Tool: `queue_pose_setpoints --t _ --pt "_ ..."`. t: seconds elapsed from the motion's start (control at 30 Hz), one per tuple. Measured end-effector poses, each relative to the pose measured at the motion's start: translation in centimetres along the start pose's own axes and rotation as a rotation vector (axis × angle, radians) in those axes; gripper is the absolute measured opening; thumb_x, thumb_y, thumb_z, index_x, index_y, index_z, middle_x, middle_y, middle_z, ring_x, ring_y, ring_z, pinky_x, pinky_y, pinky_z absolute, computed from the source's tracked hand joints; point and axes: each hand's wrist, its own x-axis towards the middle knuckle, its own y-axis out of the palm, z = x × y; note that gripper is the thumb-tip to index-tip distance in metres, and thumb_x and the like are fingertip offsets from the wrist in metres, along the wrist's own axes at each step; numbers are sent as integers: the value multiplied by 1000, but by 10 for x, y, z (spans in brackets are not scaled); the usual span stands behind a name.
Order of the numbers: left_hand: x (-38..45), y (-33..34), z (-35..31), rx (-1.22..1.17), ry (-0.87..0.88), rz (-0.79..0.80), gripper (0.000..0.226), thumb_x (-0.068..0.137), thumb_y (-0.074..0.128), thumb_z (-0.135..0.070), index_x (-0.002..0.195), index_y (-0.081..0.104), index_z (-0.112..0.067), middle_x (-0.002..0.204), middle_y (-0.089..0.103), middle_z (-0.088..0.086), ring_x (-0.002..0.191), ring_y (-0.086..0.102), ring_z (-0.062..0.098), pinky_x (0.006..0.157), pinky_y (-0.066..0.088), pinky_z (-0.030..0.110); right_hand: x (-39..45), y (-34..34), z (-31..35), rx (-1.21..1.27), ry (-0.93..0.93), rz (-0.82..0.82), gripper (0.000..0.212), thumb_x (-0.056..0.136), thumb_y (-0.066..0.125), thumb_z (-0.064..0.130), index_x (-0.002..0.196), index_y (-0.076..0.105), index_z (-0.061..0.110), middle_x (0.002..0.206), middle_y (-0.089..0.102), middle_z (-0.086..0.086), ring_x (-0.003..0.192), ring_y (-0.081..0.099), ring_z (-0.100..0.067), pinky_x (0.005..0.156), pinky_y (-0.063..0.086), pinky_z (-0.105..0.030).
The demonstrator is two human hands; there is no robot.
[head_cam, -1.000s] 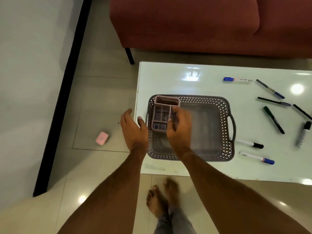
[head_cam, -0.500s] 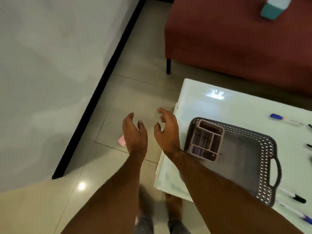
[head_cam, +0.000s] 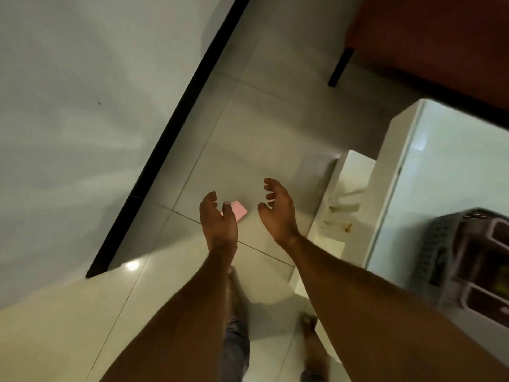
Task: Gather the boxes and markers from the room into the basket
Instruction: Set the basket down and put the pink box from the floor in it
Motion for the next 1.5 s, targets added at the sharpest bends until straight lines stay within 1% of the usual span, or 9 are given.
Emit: queue_pose_setpoints --t 0.17,0.43,0.6,0.73,0.97,1.03,1.17,1.33,1.5 --pt "64 18 66 6 -174 1 41 101 57 -9 141 50 -2 142 55 16 129 55 32 97 43 28 53 56 -51 -18 81 21 66 87 64 -14 147 52 12 143 56 -11 114 53 -18 99 52 -36" --pt "134 60 143 42 -433 126 49 101 58 -17 145 46 0 145 53 23 132 53 38 101 43 37 124 124 -126 -152 253 183 81 83 56 -17 156 45 15 142 51 -22 136 49 -36 111 47 -41" --pt "145 88 170 -42 -603 280 39 97 55 -18 132 56 -1 129 64 22 113 63 41 90 56 46 148 153 -156 -213 327 297 75 88 51 -12 156 44 17 143 44 -25 135 49 -41 113 48 -51" --pt "137 91 177 -73 -643 312 55 75 57 -29 127 61 -10 121 67 16 107 66 36 94 58 50 150 165 -182 -174 307 240 80 67 48 7 146 56 15 133 57 -26 119 62 -45 98 59 -51" --pt "106 59 85 -70 -574 275 33 90 54 -7 122 63 -6 119 67 17 104 66 36 92 60 51 121 120 -129 -145 268 164 69 80 60 -18 144 56 9 126 60 -28 110 67 -41 59 48 -3" --pt "92 50 42 -81 -547 262 28 92 52 -5 119 62 -6 117 66 16 104 65 35 93 59 50 111 97 -100 -134 224 126 70 80 61 -18 144 55 8 126 60 -28 111 67 -43 65 52 -9" --pt "62 35 -36 -106 -472 248 19 93 53 -5 107 59 -15 115 64 13 104 64 34 92 60 50 90 46 -39 -107 127 51 67 84 62 -12 146 55 12 125 61 -25 112 68 -40 90 62 -39" --pt "13 27 -118 -149 -367 230 18 94 55 -10 109 63 -12 114 67 11 99 66 29 89 62 49 55 -31 35 -143 8 -32 62 91 59 -6 149 53 14 132 60 -16 120 59 -28 97 50 -29" --pt "-46 35 -175 -179 -243 238 6 94 61 -19 99 61 -22 112 67 9 99 68 29 86 62 51 14 -105 67 -146 -92 -157 56 100 57 1 153 49 18 141 54 -16 130 50 -31 97 39 -22"
